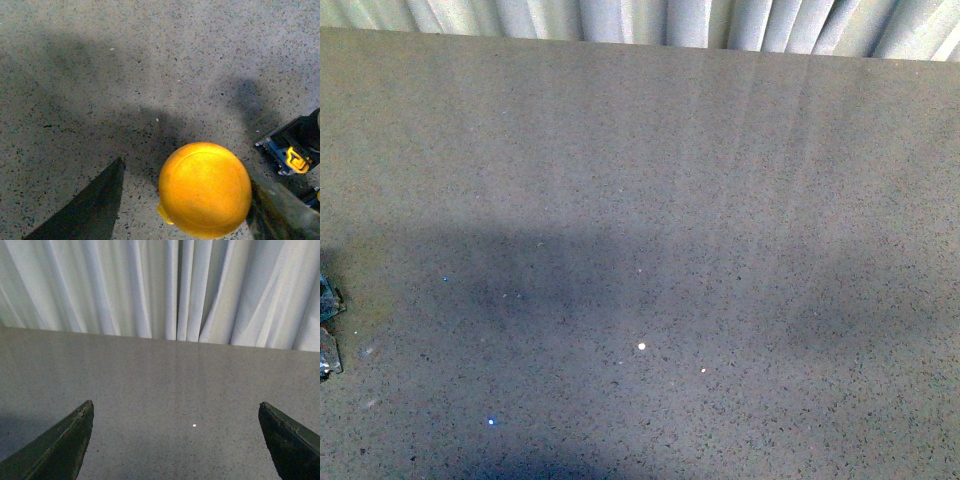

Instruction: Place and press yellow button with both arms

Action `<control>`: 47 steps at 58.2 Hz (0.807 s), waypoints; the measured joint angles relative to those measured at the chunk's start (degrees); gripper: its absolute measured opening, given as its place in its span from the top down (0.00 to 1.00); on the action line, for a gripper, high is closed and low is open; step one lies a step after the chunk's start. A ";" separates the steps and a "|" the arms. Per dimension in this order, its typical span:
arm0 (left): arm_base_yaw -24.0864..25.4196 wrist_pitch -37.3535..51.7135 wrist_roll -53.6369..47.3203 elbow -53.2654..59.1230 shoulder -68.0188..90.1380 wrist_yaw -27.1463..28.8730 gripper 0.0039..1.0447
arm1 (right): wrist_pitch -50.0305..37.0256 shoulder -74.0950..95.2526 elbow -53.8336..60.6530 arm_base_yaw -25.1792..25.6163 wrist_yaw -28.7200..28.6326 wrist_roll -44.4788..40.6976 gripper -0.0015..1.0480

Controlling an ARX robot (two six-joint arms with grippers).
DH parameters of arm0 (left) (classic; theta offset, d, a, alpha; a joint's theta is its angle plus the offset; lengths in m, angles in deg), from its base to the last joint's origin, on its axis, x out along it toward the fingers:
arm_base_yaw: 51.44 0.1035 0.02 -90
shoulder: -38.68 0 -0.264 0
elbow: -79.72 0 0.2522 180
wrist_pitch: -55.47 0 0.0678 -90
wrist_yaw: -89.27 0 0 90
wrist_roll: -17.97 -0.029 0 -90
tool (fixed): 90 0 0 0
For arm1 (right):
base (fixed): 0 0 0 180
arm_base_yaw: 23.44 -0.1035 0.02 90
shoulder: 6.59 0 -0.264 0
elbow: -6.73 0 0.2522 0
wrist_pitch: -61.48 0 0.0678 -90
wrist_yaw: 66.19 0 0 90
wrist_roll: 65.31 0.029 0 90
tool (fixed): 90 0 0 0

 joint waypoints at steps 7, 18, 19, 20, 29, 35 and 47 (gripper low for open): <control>0.00 0.48 -0.09 0.00 0.02 -0.11 0.58 | 0.00 0.00 0.00 0.00 0.00 0.00 0.09; -0.11 1.38 -0.66 0.26 0.37 -0.28 0.69 | 0.00 0.00 0.00 0.00 0.00 0.00 0.09; -0.11 1.40 -0.68 0.28 0.37 -0.28 0.69 | 0.00 0.00 0.00 0.00 0.00 0.00 0.09; -0.11 1.44 -0.70 0.37 0.37 -0.33 0.69 | 0.00 0.00 0.00 0.00 0.00 0.00 0.09; 0.15 0.98 -1.16 0.79 -0.70 -1.33 0.69 | 0.00 0.00 0.00 0.00 0.00 0.00 0.09; 0.76 -0.72 -1.29 0.77 -3.02 -1.44 0.69 | 0.00 0.00 0.02 0.00 0.00 0.00 0.09; 0.24 -6.69 -0.66 -2.95 -11.74 -2.16 0.70 | 0.00 0.00 0.02 0.00 0.00 0.00 0.09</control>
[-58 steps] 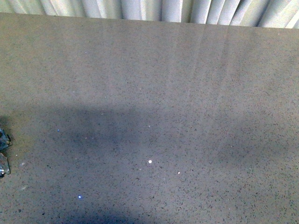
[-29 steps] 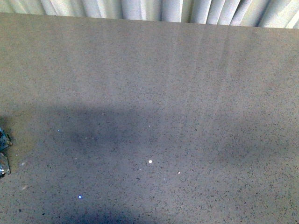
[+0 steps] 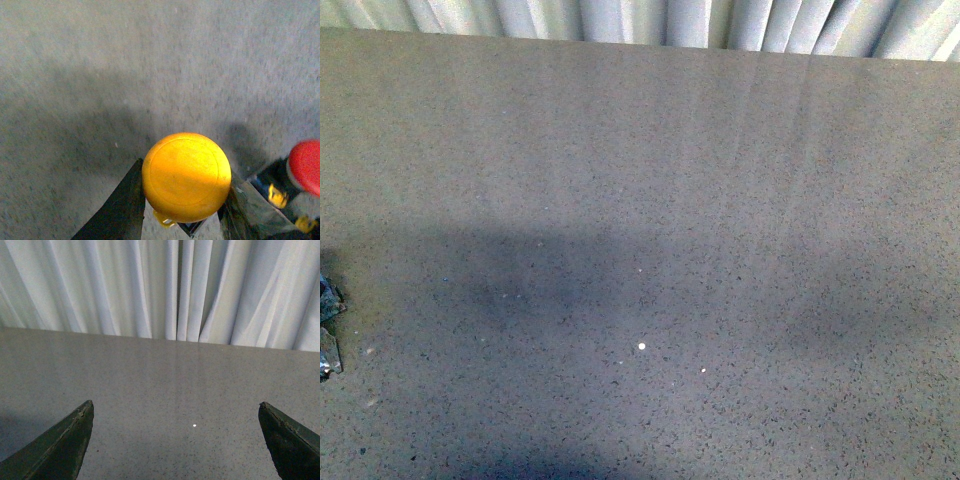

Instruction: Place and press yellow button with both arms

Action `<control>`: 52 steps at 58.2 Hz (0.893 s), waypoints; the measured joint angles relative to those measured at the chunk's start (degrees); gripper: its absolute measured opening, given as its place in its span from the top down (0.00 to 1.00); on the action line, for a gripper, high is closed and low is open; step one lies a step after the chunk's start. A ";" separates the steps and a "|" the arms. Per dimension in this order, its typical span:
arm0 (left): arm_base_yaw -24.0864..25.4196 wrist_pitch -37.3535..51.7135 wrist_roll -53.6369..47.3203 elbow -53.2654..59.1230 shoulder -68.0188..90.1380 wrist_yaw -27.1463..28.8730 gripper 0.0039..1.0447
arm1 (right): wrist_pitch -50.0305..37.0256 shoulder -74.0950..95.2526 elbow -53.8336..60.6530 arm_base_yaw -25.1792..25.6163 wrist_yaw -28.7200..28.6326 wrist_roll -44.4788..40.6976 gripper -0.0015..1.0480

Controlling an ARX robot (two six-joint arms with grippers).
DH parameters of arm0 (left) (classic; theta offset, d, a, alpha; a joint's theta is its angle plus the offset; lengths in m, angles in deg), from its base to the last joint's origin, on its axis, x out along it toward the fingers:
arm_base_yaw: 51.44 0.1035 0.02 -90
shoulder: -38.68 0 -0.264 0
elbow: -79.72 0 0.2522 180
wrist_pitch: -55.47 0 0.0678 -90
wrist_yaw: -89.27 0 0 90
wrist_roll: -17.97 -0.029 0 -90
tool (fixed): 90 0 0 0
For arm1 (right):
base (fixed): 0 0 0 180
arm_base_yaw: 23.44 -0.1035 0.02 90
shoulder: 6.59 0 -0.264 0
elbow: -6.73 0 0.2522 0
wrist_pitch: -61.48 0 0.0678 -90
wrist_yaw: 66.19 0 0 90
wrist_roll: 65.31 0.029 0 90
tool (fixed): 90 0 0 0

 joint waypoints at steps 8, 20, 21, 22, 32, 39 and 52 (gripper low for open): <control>-7.43 2.01 2.75 -3.58 -3.69 1.60 0.70 | 0.00 0.00 -0.02 0.00 0.00 0.00 0.09; -24.61 14.80 8.04 -3.34 2.08 8.28 0.70 | 0.00 0.00 -0.02 0.00 0.00 0.00 0.09; -26.10 16.17 8.61 -3.15 3.02 8.81 0.70 | 0.00 0.00 -0.02 0.00 0.00 0.00 0.09; -27.54 17.51 8.94 -2.97 3.98 9.46 0.70 | 0.00 0.00 0.00 0.00 0.00 0.00 0.09; -37.11 26.75 11.89 -1.88 11.74 13.57 0.70 | 0.00 0.00 0.00 0.00 0.00 0.00 0.09; -41.92 33.09 12.59 -1.84 17.49 15.96 0.70 | 0.00 0.00 -0.02 0.00 0.00 0.00 0.09; -49.88 43.17 10.54 -4.76 30.27 21.09 0.70 | 0.00 0.00 -0.02 0.00 0.00 0.00 0.09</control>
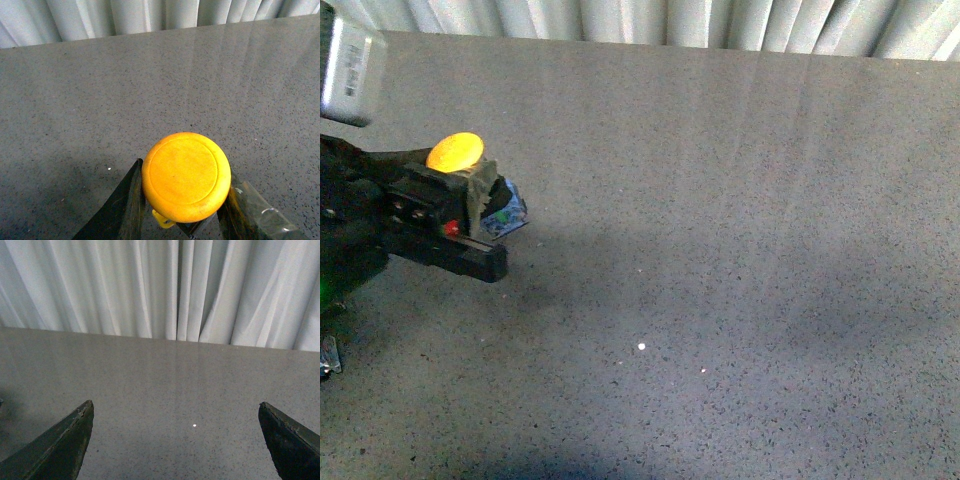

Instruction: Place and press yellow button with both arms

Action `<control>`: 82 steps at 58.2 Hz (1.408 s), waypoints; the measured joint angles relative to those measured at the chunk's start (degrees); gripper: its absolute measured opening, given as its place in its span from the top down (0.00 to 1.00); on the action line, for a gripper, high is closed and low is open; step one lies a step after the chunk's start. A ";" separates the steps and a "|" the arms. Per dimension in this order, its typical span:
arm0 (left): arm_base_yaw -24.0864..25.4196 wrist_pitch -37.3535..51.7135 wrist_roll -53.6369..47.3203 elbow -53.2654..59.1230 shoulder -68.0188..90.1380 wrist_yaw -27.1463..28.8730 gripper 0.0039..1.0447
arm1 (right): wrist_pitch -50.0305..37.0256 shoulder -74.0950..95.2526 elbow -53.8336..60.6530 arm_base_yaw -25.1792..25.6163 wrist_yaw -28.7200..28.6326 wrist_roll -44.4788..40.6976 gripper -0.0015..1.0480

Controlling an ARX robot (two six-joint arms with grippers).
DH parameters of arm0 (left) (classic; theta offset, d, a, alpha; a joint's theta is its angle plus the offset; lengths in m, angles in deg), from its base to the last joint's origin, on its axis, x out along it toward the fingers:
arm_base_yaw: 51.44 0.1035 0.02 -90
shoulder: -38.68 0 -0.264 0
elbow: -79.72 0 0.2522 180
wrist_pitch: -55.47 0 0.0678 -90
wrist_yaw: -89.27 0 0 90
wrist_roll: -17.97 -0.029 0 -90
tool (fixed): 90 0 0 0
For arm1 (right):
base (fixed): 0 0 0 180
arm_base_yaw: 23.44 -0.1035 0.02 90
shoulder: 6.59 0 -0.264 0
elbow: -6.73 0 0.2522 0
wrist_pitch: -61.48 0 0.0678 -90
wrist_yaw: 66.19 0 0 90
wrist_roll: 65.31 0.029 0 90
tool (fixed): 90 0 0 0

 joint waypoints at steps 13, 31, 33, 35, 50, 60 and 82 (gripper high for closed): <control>-2.84 0.42 -0.63 -1.14 3.32 0.59 0.70 | 0.00 0.00 0.00 0.00 0.02 0.00 0.09; -10.95 -0.98 -6.54 -10.99 13.22 -0.81 0.70 | 0.00 0.02 0.02 0.00 0.09 0.00 0.09; -11.17 -1.11 -7.15 -11.54 13.90 -0.76 0.70 | 0.00 0.00 0.00 0.00 0.15 0.00 0.09; -11.17 -1.16 -7.39 -11.78 14.16 -0.72 0.70 | 0.00 0.00 0.00 0.00 0.15 0.00 0.09; -11.15 -0.79 -8.74 -12.74 15.87 -1.05 0.70 | 0.00 0.00 0.00 0.00 0.02 0.00 0.09; -11.28 -0.63 -9.86 -13.00 16.24 -0.94 0.70 | 0.00 0.00 0.00 0.00 0.13 0.00 0.09; -11.50 -1.70 -10.36 -10.97 16.22 -2.23 0.25 | 0.00 0.00 0.02 0.00 0.13 0.00 0.09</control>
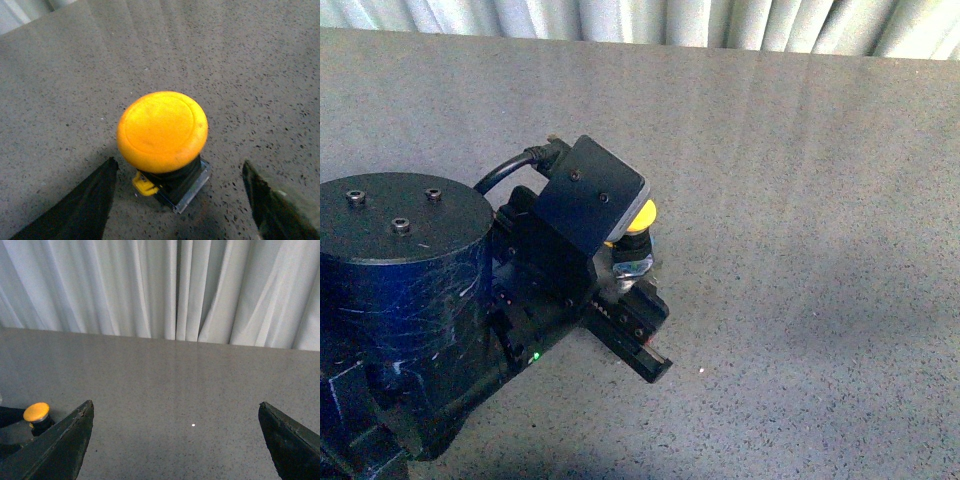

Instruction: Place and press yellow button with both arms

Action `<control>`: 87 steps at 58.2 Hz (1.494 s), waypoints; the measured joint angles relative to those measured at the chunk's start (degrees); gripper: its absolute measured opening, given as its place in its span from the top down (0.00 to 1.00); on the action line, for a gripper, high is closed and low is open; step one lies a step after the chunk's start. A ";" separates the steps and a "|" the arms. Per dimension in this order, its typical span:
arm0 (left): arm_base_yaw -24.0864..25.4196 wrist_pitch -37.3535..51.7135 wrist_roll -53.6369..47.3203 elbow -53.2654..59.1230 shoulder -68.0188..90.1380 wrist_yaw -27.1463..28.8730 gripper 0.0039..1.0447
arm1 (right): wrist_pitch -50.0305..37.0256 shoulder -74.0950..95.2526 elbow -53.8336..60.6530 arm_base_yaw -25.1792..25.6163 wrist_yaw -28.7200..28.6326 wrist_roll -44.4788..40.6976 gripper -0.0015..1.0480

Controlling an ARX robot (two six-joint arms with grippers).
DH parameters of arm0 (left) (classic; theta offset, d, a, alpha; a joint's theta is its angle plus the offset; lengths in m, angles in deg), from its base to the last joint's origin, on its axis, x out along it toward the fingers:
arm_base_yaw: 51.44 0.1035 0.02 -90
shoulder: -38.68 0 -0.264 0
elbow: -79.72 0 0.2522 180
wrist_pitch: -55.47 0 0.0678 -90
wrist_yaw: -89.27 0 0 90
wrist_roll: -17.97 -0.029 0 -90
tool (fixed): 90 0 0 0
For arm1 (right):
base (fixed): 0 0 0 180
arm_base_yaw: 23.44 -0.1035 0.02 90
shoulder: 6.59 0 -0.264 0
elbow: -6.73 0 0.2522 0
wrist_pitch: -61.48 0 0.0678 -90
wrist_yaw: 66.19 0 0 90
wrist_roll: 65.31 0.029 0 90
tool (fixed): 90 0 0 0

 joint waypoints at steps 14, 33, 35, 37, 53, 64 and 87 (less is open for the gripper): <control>2.45 0.79 -0.13 6.14 -4.15 -2.27 0.09 | 0.00 0.00 0.00 0.00 0.00 0.00 0.09; 14.62 -8.11 5.68 17.66 -28.52 -11.34 0.09 | 0.00 0.00 -0.02 0.00 0.00 0.00 0.09; 16.13 -9.90 6.82 18.32 -31.80 -12.74 0.09 | 0.00 0.00 0.00 0.00 0.00 0.00 0.09; 17.29 -10.69 7.93 19.12 -34.71 -12.50 0.10 | 0.00 0.00 0.00 0.00 0.00 0.00 0.09; 32.30 -21.07 13.00 26.45 -66.07 3.80 0.59 | 11.85 6.78 -4.83 -1.42 0.66 4.26 0.09; 32.59 -29.75 13.20 29.27 -77.94 3.02 0.99 | 10.75 38.56 -17.25 -13.07 7.78 11.23 0.09; 32.59 -44.33 13.38 30.84 -94.99 3.02 0.99 | -3.61 83.27 -41.70 -25.14 9.20 5.38 0.09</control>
